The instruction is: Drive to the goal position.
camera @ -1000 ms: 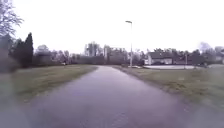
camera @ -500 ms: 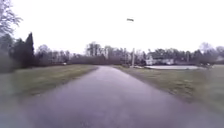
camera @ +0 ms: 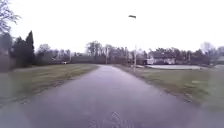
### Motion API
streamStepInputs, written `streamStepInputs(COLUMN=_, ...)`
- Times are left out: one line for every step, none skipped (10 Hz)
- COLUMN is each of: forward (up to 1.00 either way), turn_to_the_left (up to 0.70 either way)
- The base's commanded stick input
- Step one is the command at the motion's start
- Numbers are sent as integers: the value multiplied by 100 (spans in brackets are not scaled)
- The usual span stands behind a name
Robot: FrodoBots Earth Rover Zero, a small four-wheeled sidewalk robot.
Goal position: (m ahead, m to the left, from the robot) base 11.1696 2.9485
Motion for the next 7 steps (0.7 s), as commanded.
streamStepInputs(forward=100, turn_to_the_left=0)
streamStepInputs(forward=100, turn_to_the_left=0)
streamStepInputs(forward=100, turn_to_the_left=0)
streamStepInputs(forward=100, turn_to_the_left=0)
streamStepInputs(forward=100, turn_to_the_left=0)
streamStepInputs(forward=100, turn_to_the_left=0)
streamStepInputs(forward=100, turn_to_the_left=0)
